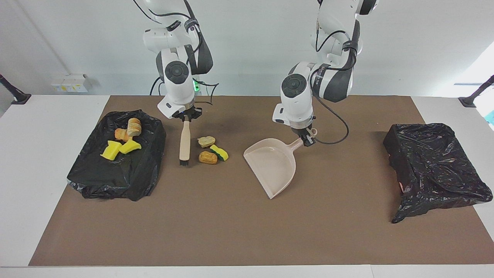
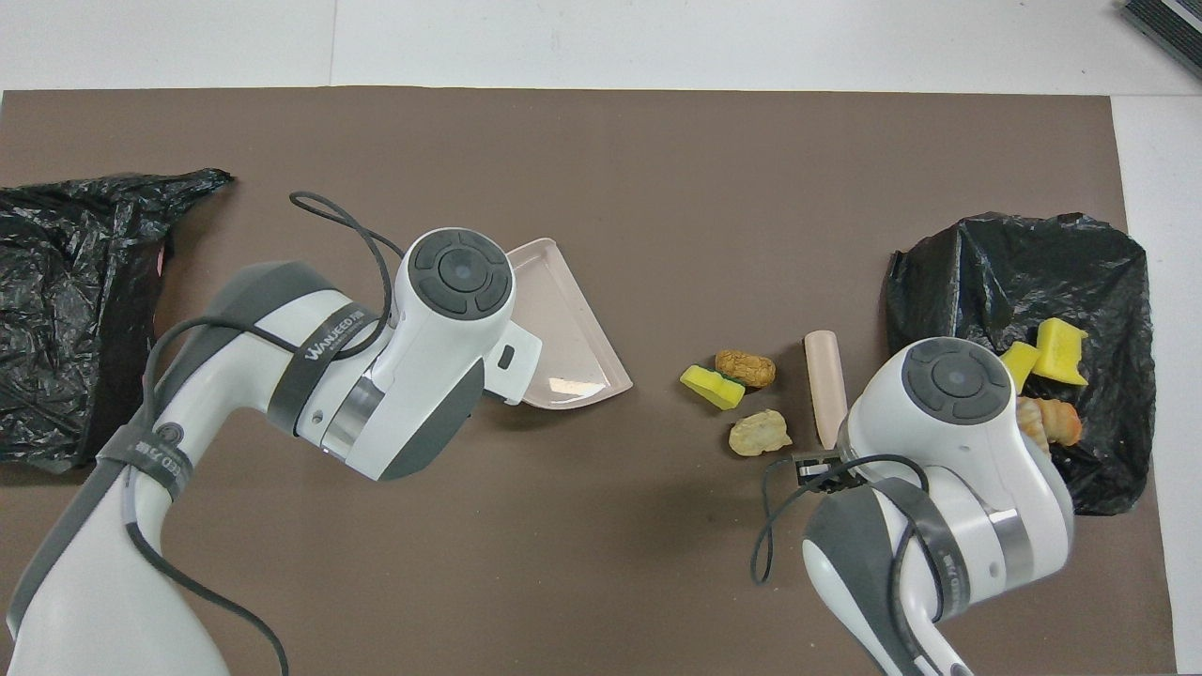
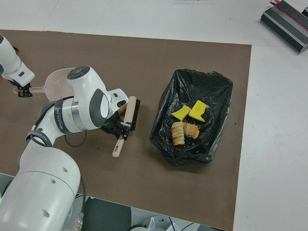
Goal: Sweep and dump trash in bin
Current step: 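Sweep the remaining pieces into the dustpan held by the left gripper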
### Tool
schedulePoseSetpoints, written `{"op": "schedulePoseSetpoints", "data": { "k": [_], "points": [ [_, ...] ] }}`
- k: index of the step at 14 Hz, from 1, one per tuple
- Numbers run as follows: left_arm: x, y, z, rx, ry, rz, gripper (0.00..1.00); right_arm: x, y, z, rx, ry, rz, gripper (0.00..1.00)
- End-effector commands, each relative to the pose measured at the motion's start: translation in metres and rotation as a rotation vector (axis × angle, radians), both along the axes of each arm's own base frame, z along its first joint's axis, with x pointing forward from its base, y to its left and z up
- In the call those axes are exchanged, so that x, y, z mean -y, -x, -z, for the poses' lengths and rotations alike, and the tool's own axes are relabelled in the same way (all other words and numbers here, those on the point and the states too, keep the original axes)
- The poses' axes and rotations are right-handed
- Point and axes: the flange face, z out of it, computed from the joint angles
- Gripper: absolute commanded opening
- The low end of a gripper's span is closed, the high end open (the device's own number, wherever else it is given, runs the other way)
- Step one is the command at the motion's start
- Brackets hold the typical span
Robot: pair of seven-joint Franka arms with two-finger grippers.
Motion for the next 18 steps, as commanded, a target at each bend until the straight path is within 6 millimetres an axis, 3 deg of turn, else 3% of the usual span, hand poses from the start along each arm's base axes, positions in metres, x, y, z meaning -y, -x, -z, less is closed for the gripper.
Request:
{"op": "schedulePoseSetpoints", "data": {
  "k": [1, 3, 5, 7, 9, 12, 13, 16, 18],
  "points": [
    [-0.005, 0.036, 0.009, -0.007, 0.027, 0.188, 0.00, -0.009, 0.003, 0.006, 0.037, -0.033, 0.064, 0.00],
    [0.008, 0.045, 0.008, -0.007, 0.029, 0.222, 0.00, -0.021, 0.006, 0.018, -0.001, -0.068, 0.115, 0.00],
    [0.027, 0.066, 0.011, -0.020, 0.020, 0.271, 0.00, -0.030, 0.003, 0.020, 0.010, -0.106, 0.132, 0.00],
    [0.032, 0.073, 0.011, -0.017, 0.021, 0.279, 0.00, -0.034, 0.003, 0.021, 0.004, -0.146, 0.156, 0.00],
    [0.042, 0.086, 0.014, -0.007, 0.022, 0.270, 0.00, -0.059, 0.006, 0.028, -0.003, -0.184, 0.149, 0.00],
    [0.040, 0.093, 0.018, 0.008, 0.030, 0.249, 0.00, -0.099, 0.010, 0.019, 0.002, -0.209, 0.063, 0.00],
    [0.042, 0.104, 0.021, 0.010, 0.026, 0.232, 0.00, -0.106, 0.008, 0.021, -0.015, -0.248, 0.064, 0.00],
    [0.037, 0.104, 0.025, 0.028, 0.037, 0.197, 0.00, -0.123, 0.006, 0.015, -0.067, -0.431, 0.117, 0.00],
    [0.033, 0.104, 0.031, 0.057, 0.078, 0.237, 0.00, -0.145, 0.013, 0.007, -0.086, -0.537, 0.114, 0.00]
  ]
}}
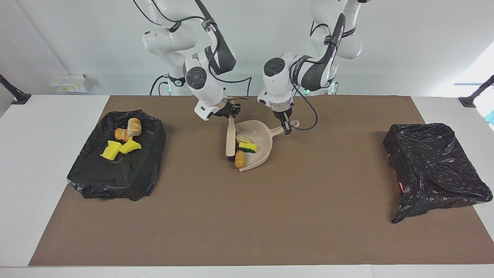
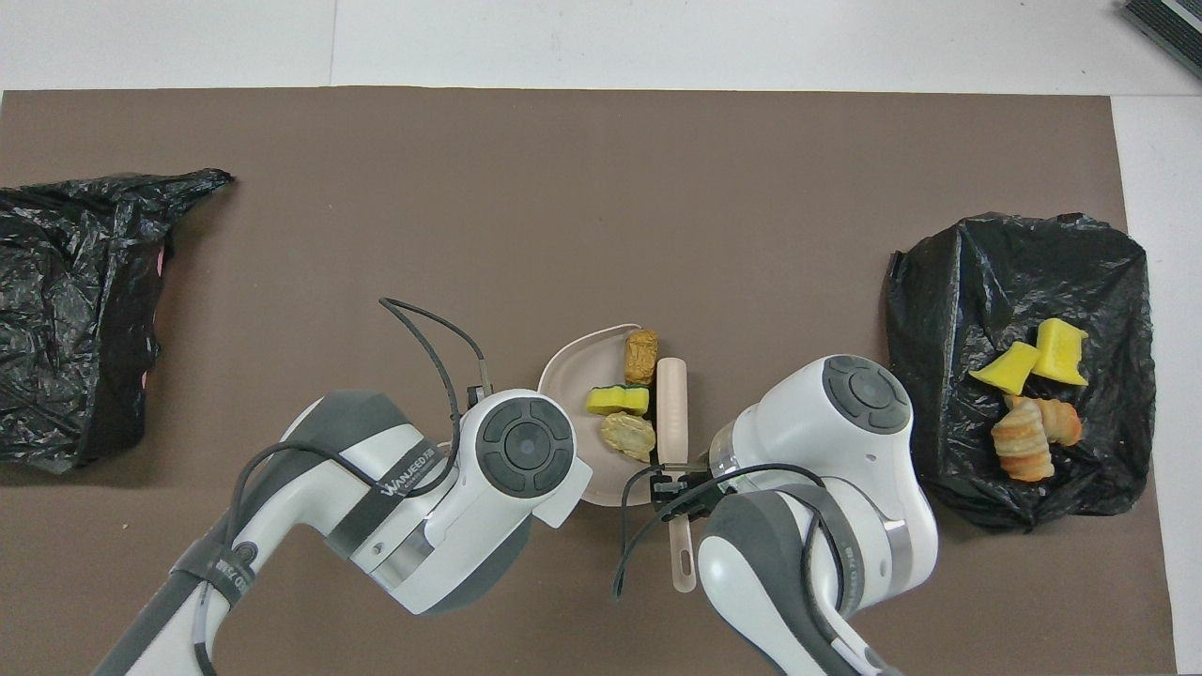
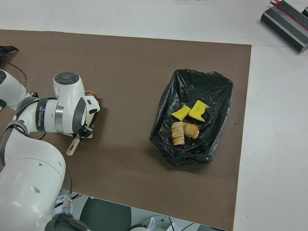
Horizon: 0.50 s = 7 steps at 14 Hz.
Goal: Sweep and dump trash in bin
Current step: 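Sweep the remaining pieces into the dustpan held by the left gripper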
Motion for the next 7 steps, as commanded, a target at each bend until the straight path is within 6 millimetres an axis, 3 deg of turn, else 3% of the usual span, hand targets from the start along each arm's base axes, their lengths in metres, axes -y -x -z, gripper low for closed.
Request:
{"op": "schedulePoseSetpoints", "data": {
  "k": [1, 4, 7],
  "points": [
    [-0.017, 0.009, 0.012, 0.049, 0.060, 0.050, 0.00, -0.022, -0.002, -0.011, -0.005, -0.145, 0.003, 0.00],
    [-0.040, -0.005, 0.021, 0.095, 0.123, 0.088, 0.00, -0.021, -0.005, -0.030, 0.029, -0.141, -0.015, 0.00],
    [-0.054, -0.024, 0.020, 0.108, 0.156, 0.033, 0.00, -0.001, 0.006, -0.071, 0.099, -0.002, -0.112, 0.00]
  ]
}}
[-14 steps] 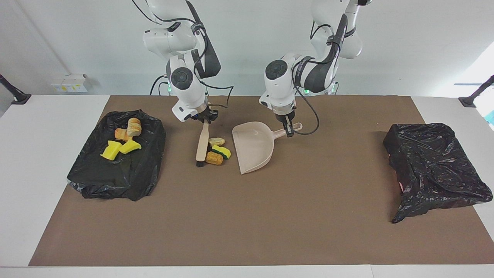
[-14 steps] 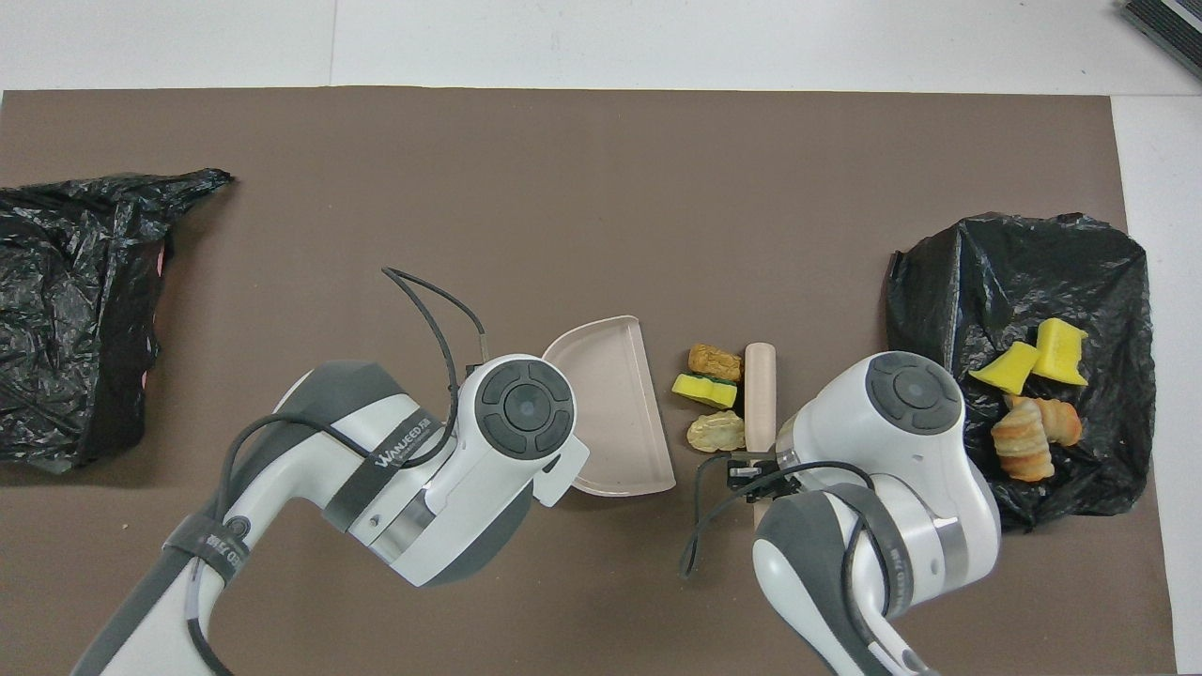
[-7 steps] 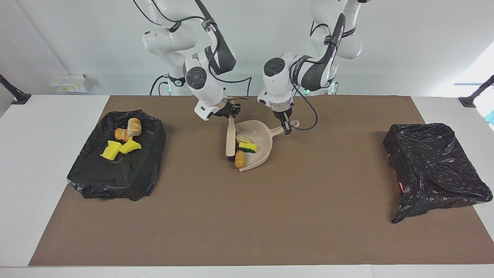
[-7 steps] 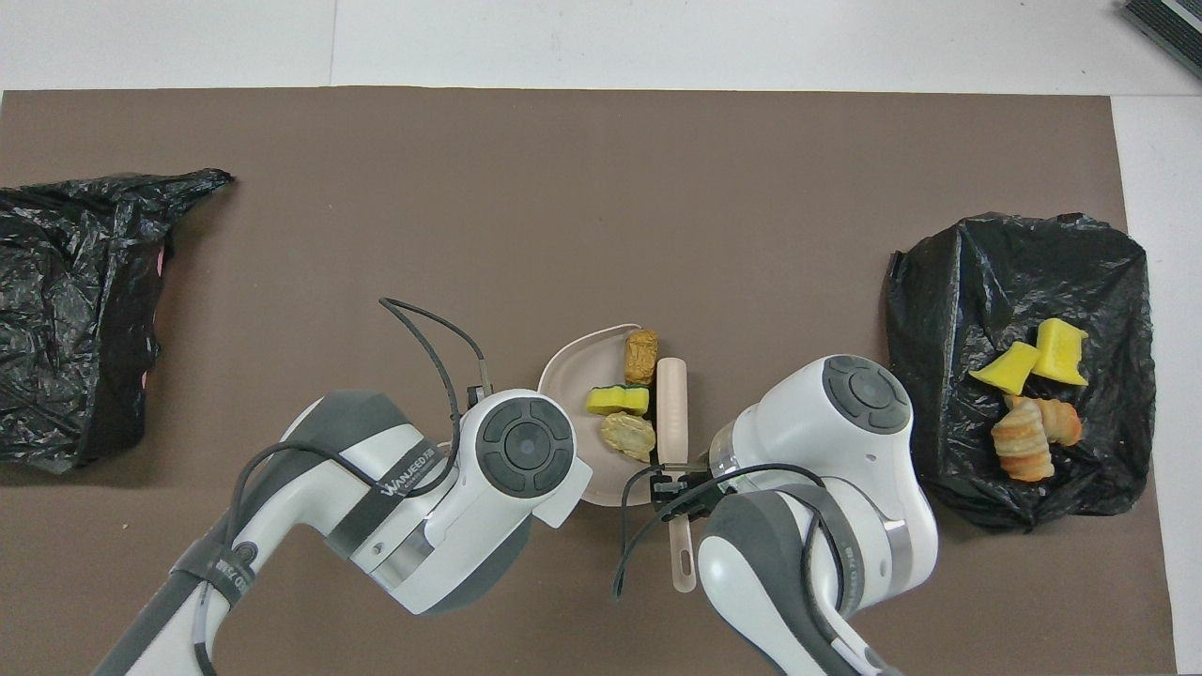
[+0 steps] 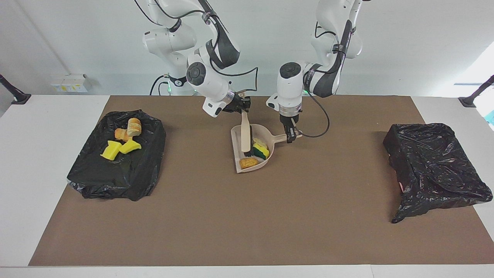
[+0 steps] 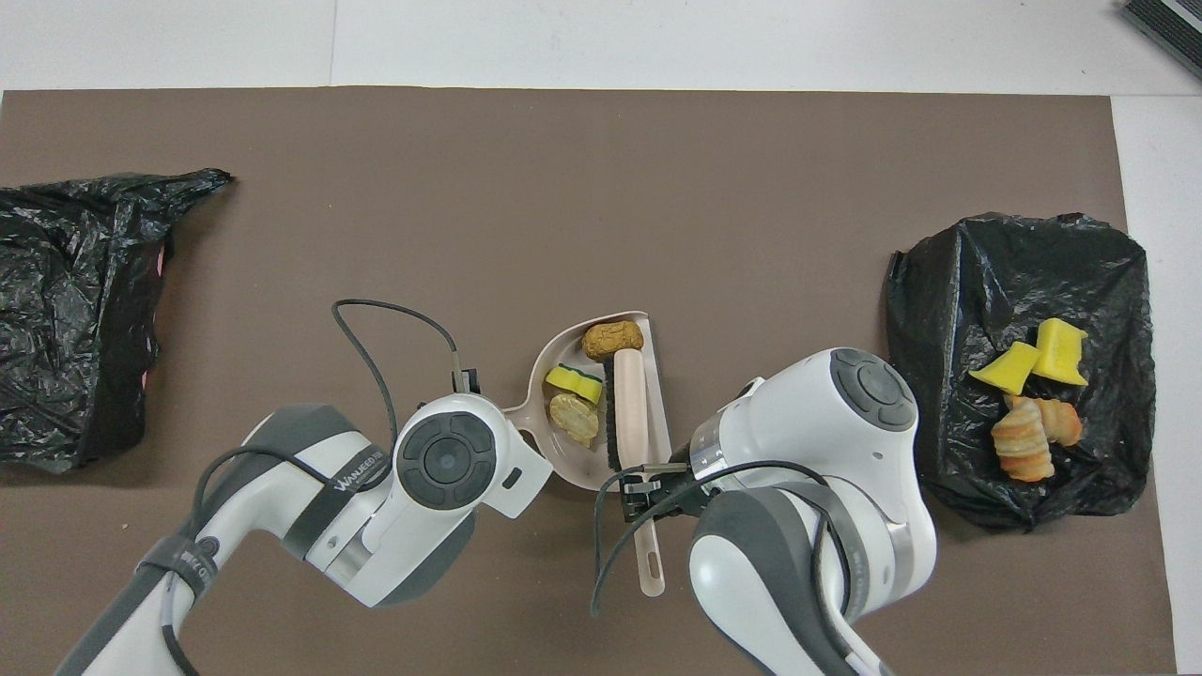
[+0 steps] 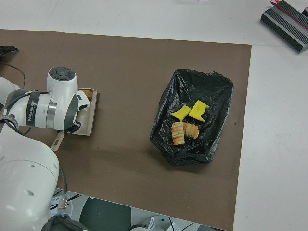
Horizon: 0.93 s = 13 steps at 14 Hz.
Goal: Sweep and dump trash in bin
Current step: 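Carry the dustpan to the nearer bag while the right gripper sets the brush down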
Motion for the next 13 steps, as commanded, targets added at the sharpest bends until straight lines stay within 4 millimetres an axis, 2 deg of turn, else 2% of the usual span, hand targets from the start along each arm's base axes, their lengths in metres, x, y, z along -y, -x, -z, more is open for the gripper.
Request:
{"op": "schedulePoseSetpoints", "data": {
  "k": [1, 3, 4, 5, 7, 9, 11, 13],
  "points": [
    [-0.023, -0.018, -0.010, 0.018, 0.040, -0.014, 0.00, 0.022, 0.017, -0.048, 0.069, 0.115, -0.063, 0.00],
    [-0.036, -0.041, -0.018, -0.017, 0.084, 0.024, 0.00, 0.030, 0.041, -0.089, 0.093, 0.166, -0.066, 0.00],
    [-0.049, -0.055, -0.025, -0.036, 0.092, 0.034, 0.00, 0.035, 0.055, -0.103, 0.087, 0.194, -0.075, 0.00],
    [-0.061, -0.067, -0.035, -0.046, 0.089, 0.040, 0.00, 0.039, 0.067, -0.108, 0.080, 0.235, -0.083, 0.00],
    [-0.083, -0.088, -0.051, -0.072, 0.072, 0.059, 0.00, 0.040, 0.089, -0.106, 0.073, 0.274, -0.050, 0.00],
    [-0.109, -0.108, -0.076, -0.092, 0.061, 0.082, 0.00, 0.038, 0.095, -0.093, 0.036, 0.290, -0.057, 0.00],
    [-0.129, -0.120, -0.102, -0.100, 0.057, 0.079, 0.00, 0.012, 0.099, -0.072, 0.008, 0.294, -0.066, 0.00],
    [-0.163, -0.137, -0.134, -0.105, 0.054, 0.059, 0.00, -0.021, 0.105, -0.054, 0.022, 0.306, -0.027, 0.00]
  ]
}}
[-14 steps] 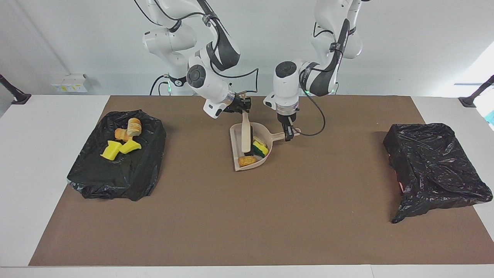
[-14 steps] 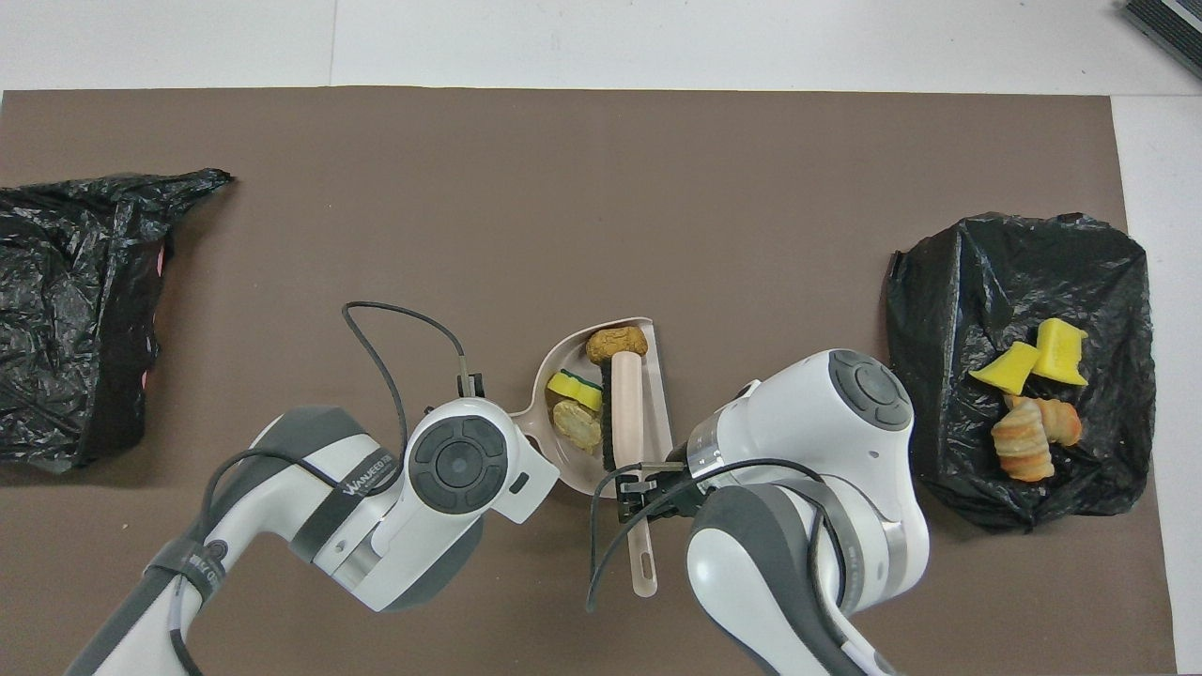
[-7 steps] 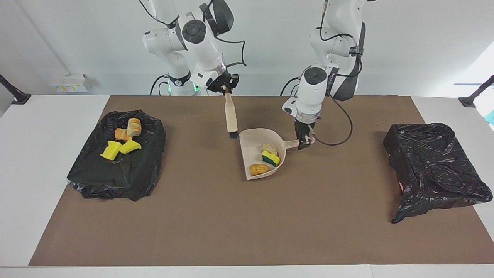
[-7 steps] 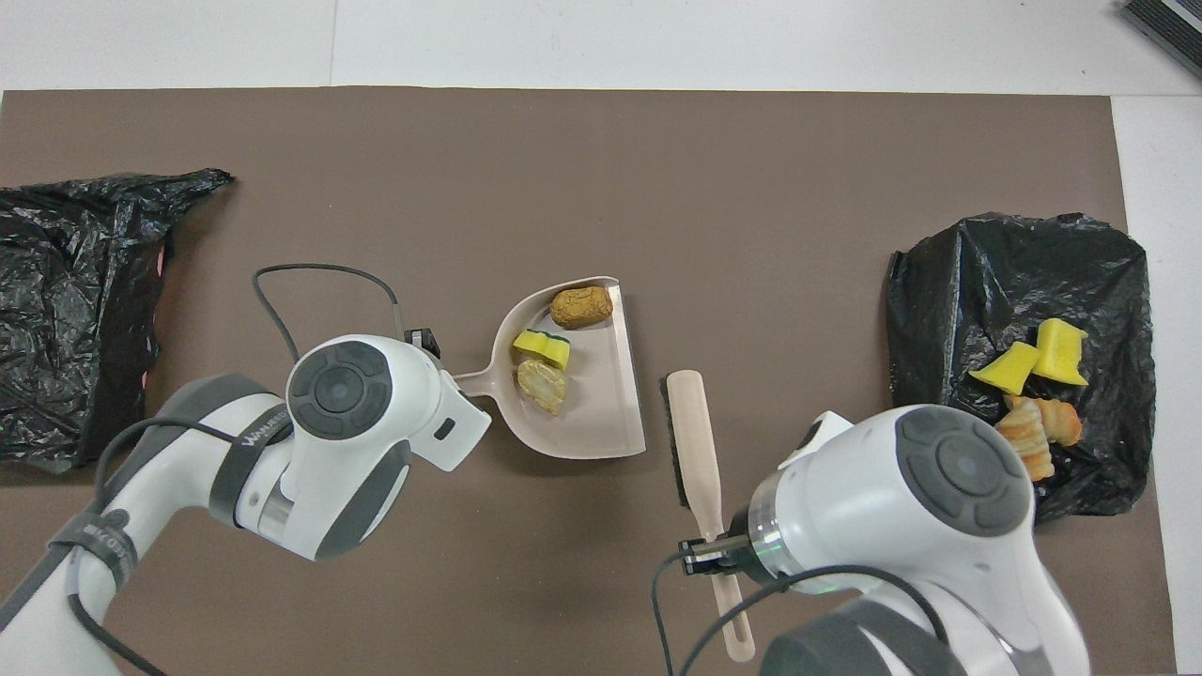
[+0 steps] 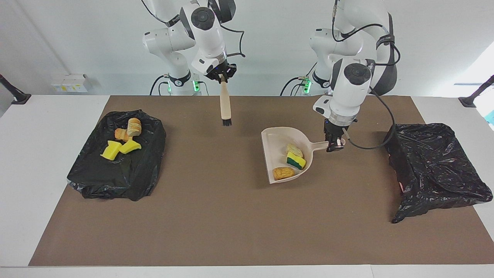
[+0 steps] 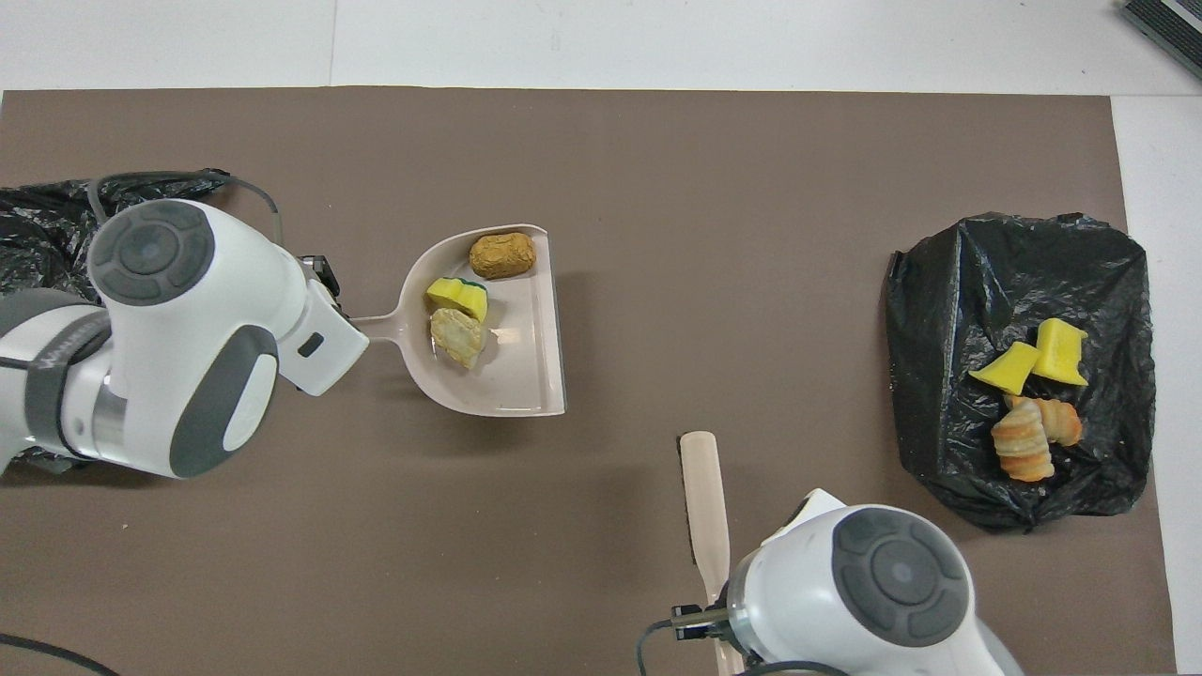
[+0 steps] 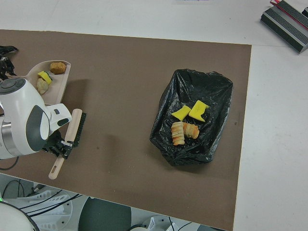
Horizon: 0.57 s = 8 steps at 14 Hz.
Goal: Sweep and dump trash in bin
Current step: 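Carry the dustpan to the nearer bag while the right gripper sets the brush down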
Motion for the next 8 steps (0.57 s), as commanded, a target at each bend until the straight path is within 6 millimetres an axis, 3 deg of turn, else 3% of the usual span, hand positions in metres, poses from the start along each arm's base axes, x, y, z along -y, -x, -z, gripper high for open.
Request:
{"op": "schedulePoseSetpoints", "data": {
  "k": [1, 4, 8],
  "points": [
    [-0.035, -0.022, -0.037, -0.016, 0.025, -0.004, 0.00, -0.039, 0.003, 0.022, 0.030, 0.005, 0.047, 0.00],
    [-0.100, -0.037, -0.052, -0.008, 0.039, 0.009, 0.00, -0.066, 0.006, 0.044, 0.022, -0.005, 0.095, 0.00],
    [-0.188, -0.056, -0.071, -0.028, 0.051, 0.058, 0.00, -0.083, -0.003, 0.072, 0.047, -0.023, 0.130, 0.00]
  ]
}}
